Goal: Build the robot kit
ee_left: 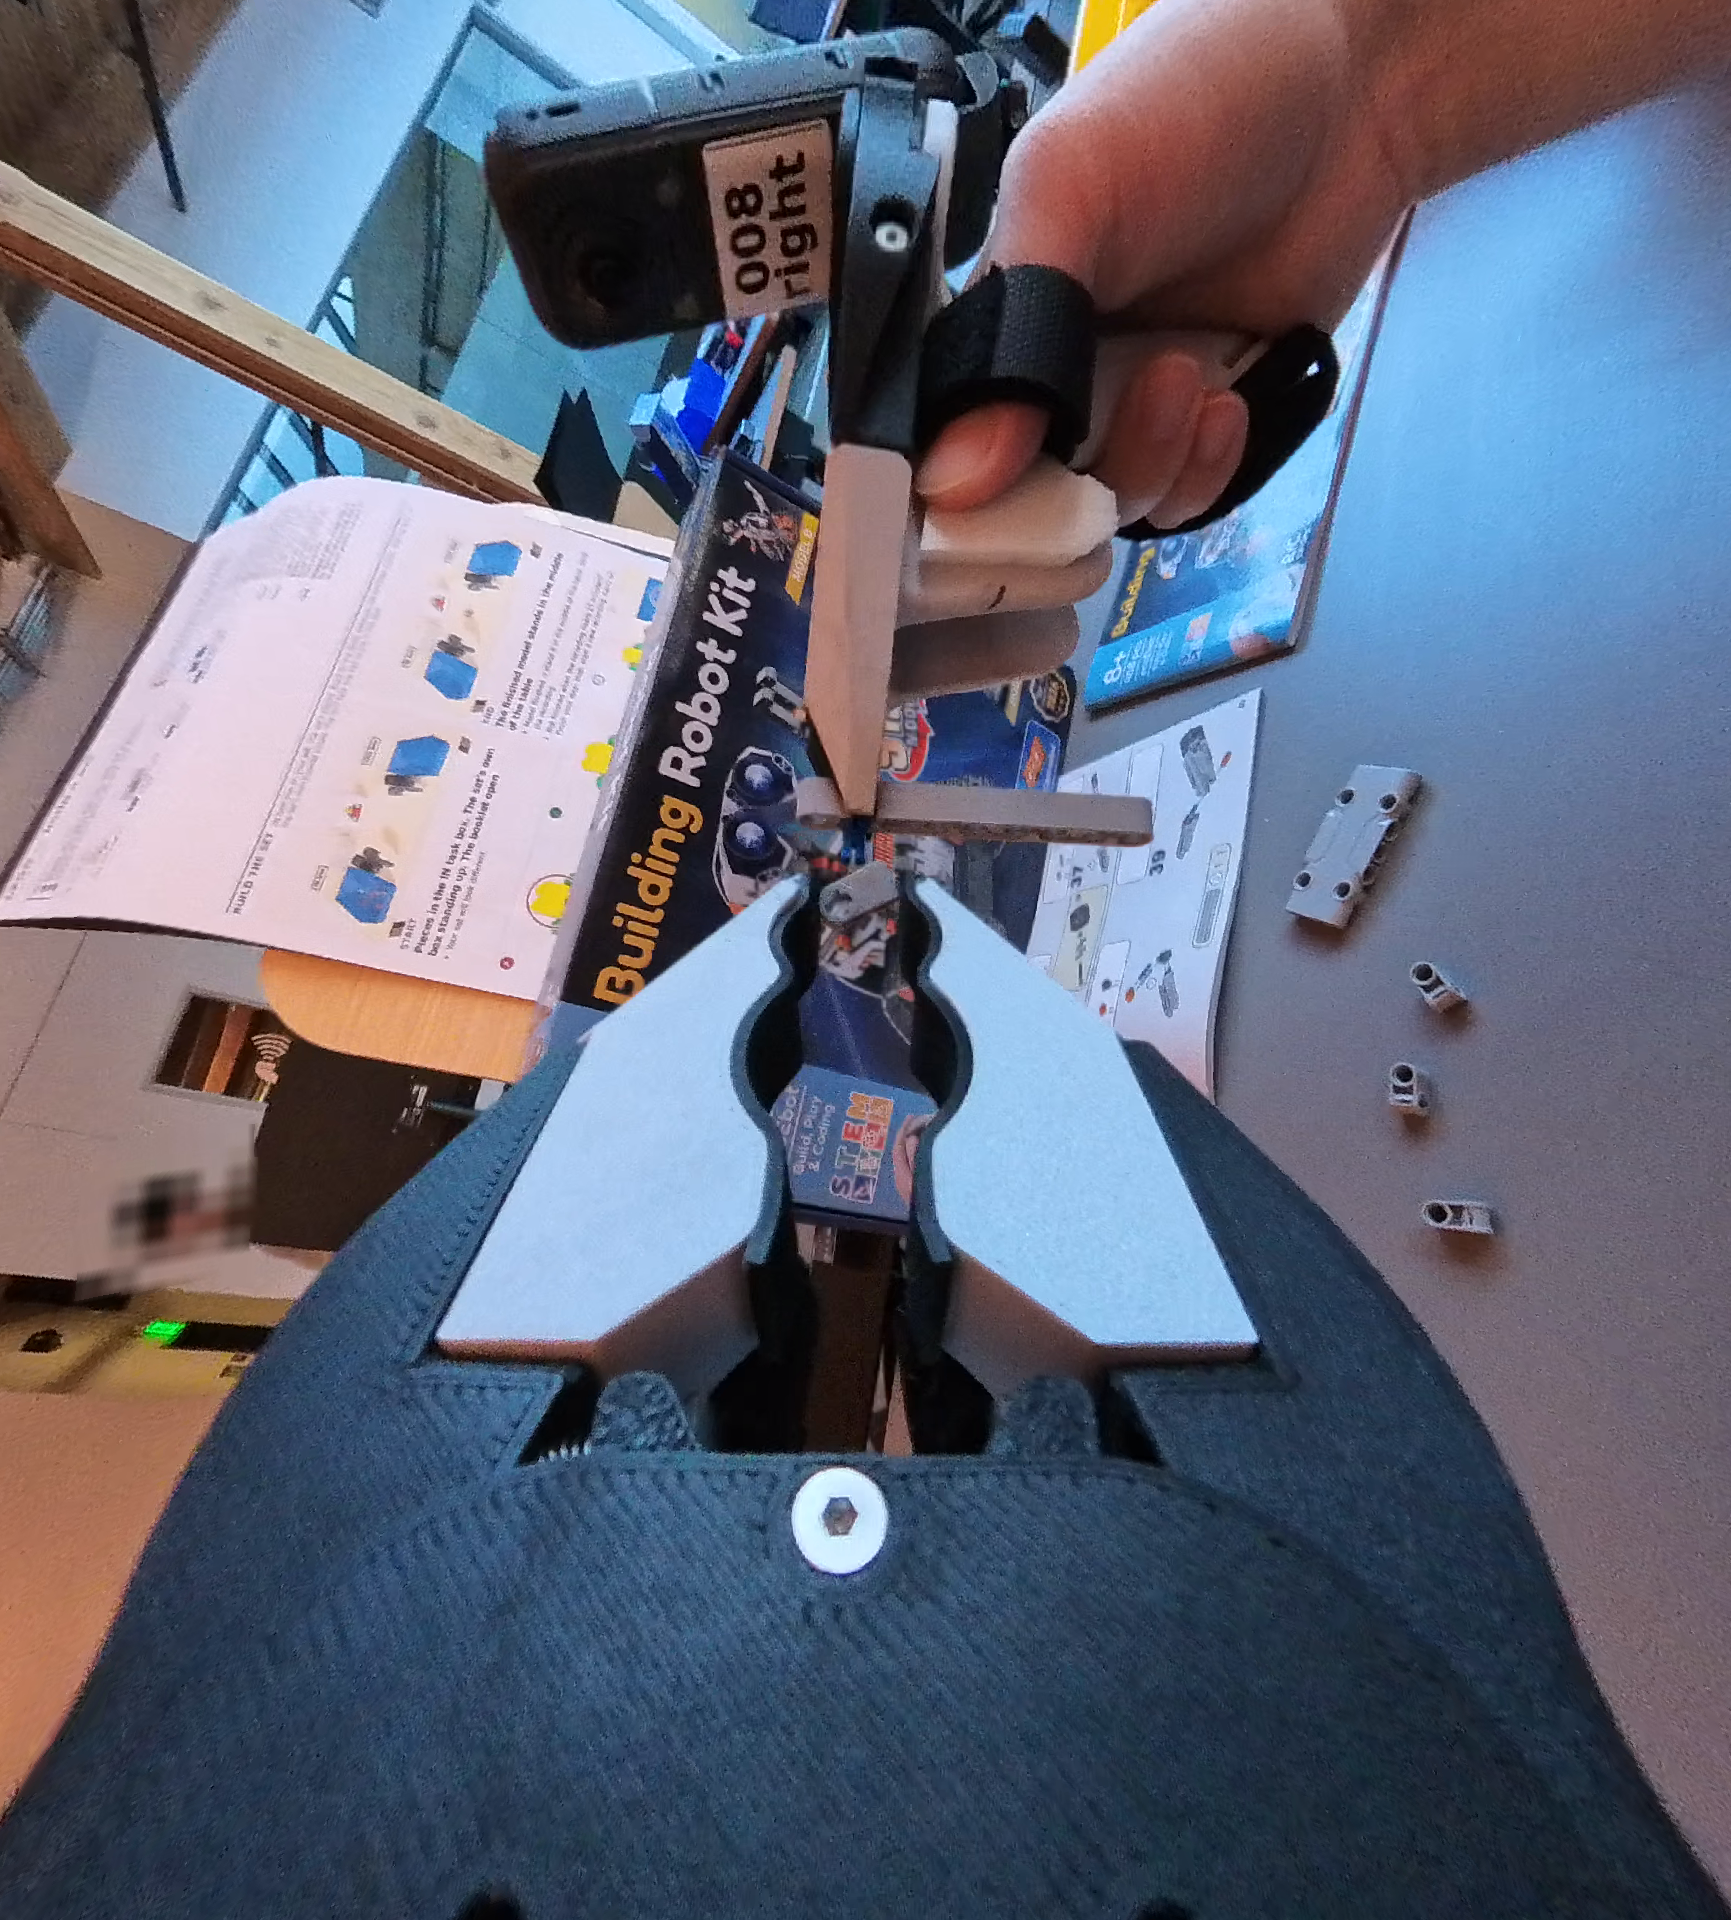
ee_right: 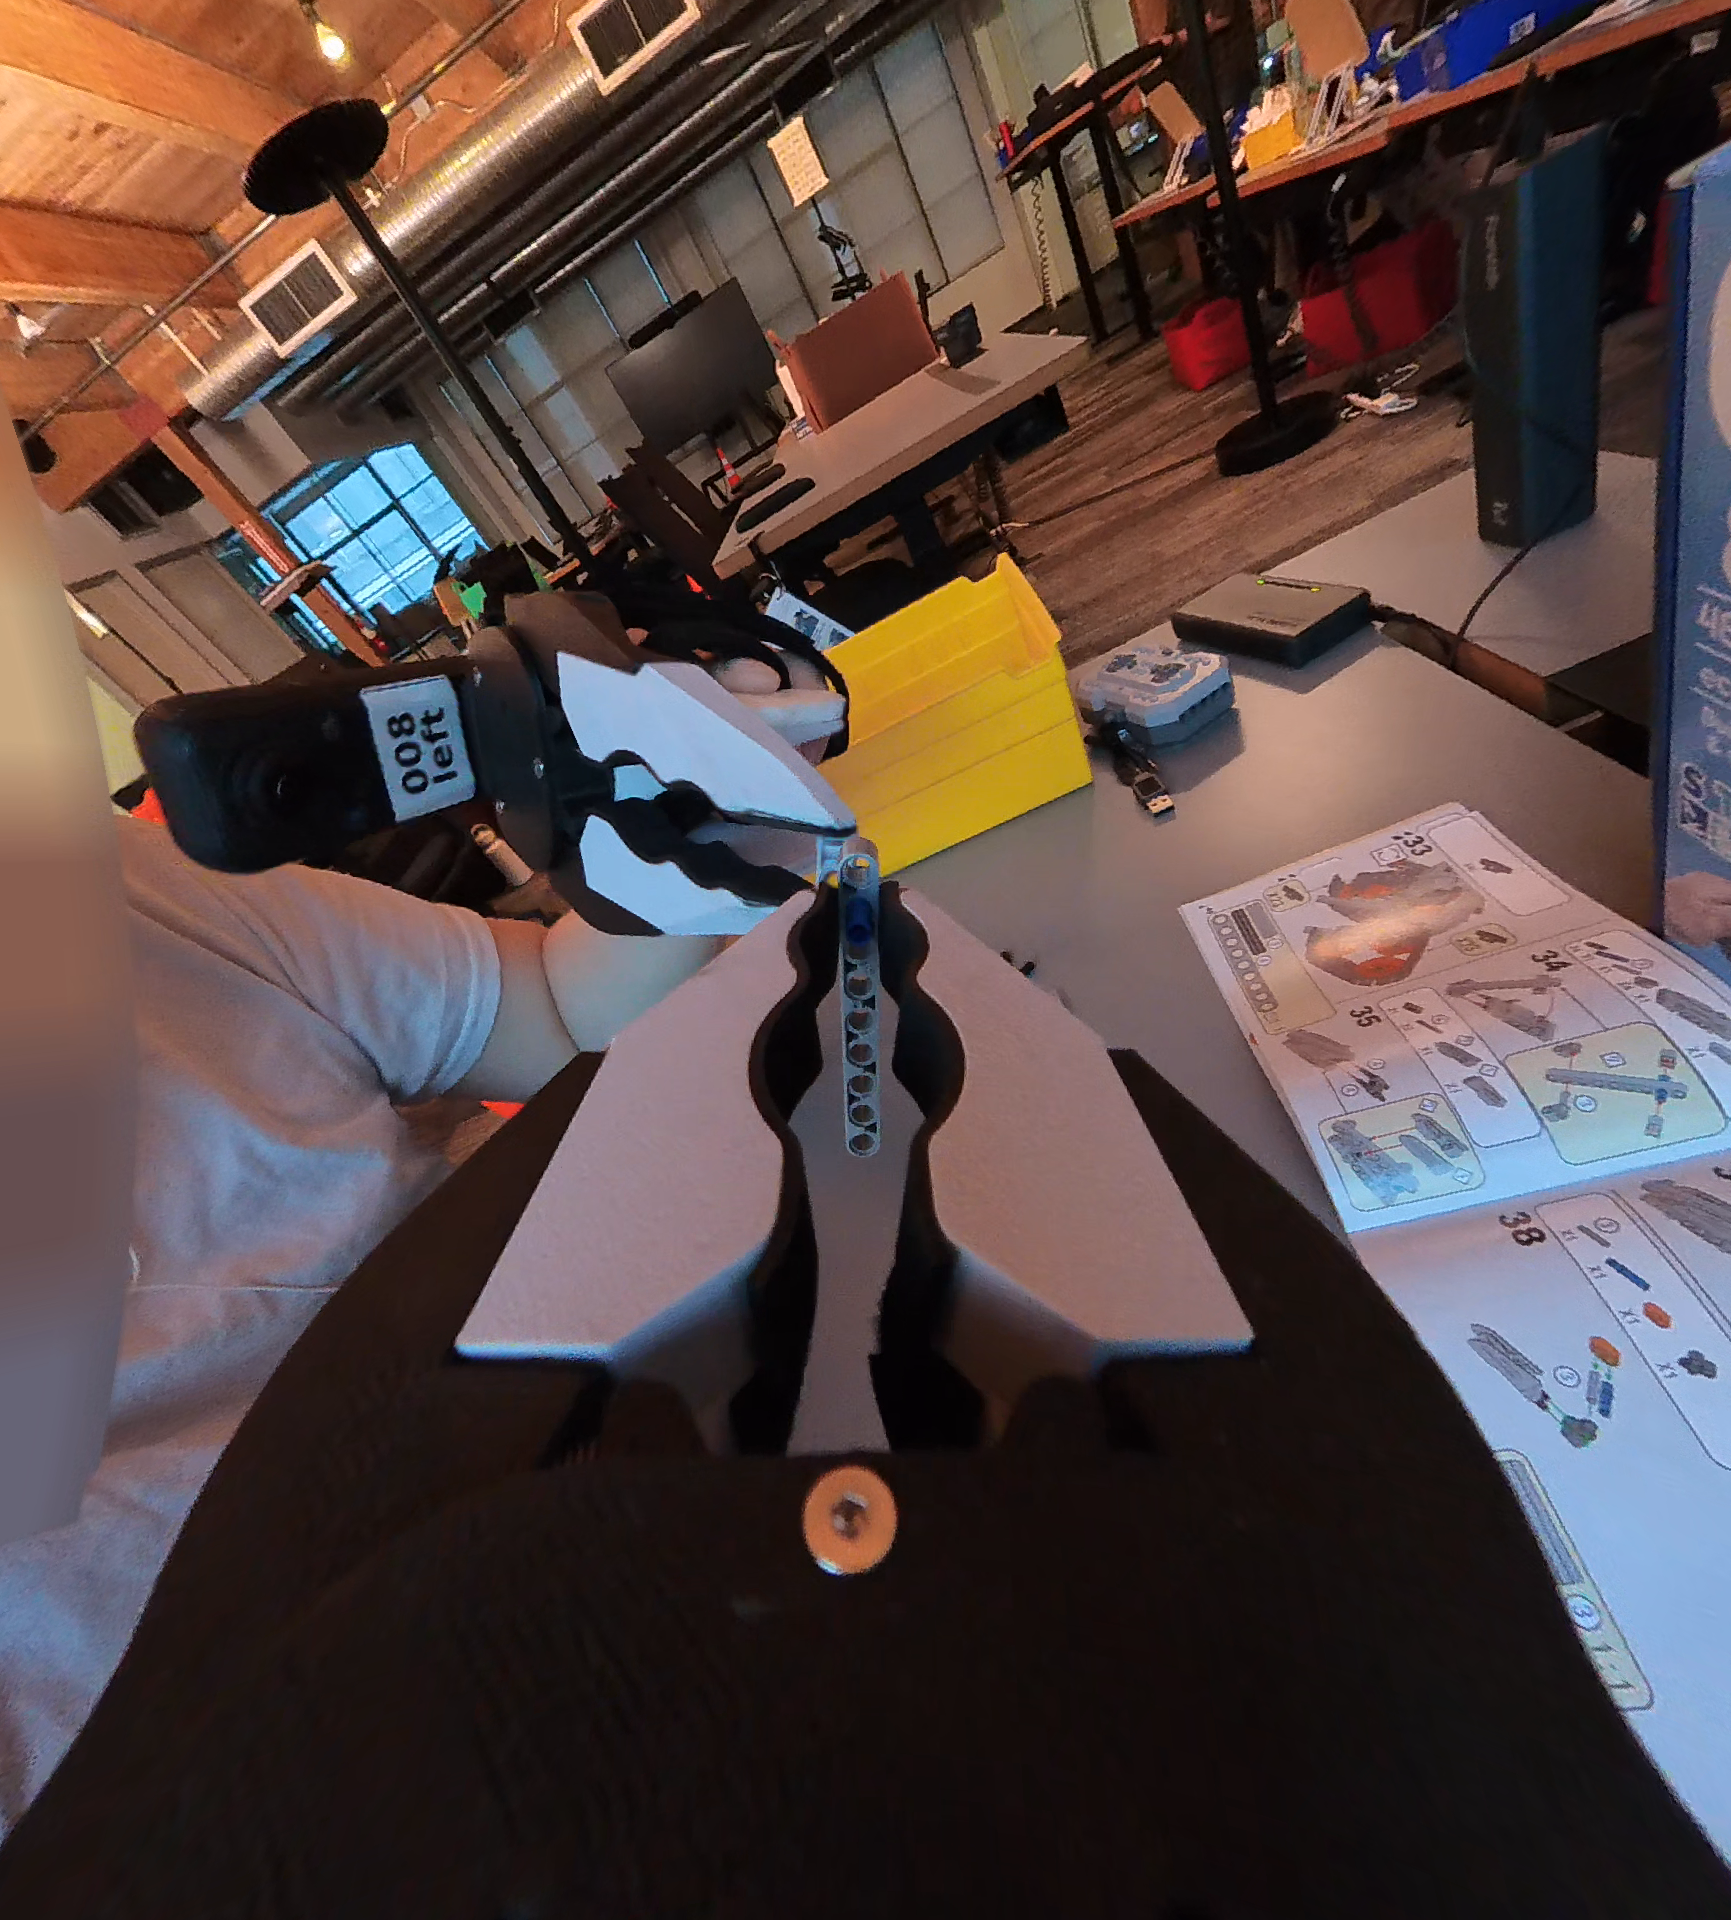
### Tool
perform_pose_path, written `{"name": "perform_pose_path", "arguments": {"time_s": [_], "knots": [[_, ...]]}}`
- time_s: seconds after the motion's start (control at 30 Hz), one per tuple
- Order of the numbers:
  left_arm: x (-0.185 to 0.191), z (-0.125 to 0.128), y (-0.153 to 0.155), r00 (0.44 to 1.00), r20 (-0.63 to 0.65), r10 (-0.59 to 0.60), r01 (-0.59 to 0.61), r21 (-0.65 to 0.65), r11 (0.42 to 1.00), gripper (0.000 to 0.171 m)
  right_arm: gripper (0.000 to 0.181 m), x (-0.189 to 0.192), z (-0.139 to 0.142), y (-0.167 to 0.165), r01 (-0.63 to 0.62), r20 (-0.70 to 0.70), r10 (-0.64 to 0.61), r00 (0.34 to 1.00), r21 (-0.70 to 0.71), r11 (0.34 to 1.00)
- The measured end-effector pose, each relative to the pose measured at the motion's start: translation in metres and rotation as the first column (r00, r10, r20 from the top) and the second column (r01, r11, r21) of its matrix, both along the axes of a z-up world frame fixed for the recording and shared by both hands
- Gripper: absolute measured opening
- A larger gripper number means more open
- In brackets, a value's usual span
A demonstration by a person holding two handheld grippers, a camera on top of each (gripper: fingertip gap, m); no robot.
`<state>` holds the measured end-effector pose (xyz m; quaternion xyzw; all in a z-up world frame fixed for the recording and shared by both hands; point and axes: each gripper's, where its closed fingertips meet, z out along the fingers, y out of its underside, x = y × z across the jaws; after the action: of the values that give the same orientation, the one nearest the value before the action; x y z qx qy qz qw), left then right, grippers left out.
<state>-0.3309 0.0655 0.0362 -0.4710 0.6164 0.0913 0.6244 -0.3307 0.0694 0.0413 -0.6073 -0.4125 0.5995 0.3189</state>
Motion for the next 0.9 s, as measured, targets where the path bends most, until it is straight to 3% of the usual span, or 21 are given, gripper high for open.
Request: {"name": "perform_pose_path", "arguments": {"time_s": [0.27,0.9], "knots": [[0.000,-0.001,-0.002,1.000,-0.018,-0.002,0.002,0.006,1.000,0.013,0.006,-0.004,-0.002,-0.008,-0.023,0.045,0.022,0.999,0.033,0.999],[0.007,-0.026,-0.018,0.974,-0.219,-0.066,0.062,-0.026,0.998,0.013,0.006,0.000,-0.030,-0.025,-0.116,0.263,0.094,0.960,0.070,0.991]]}}
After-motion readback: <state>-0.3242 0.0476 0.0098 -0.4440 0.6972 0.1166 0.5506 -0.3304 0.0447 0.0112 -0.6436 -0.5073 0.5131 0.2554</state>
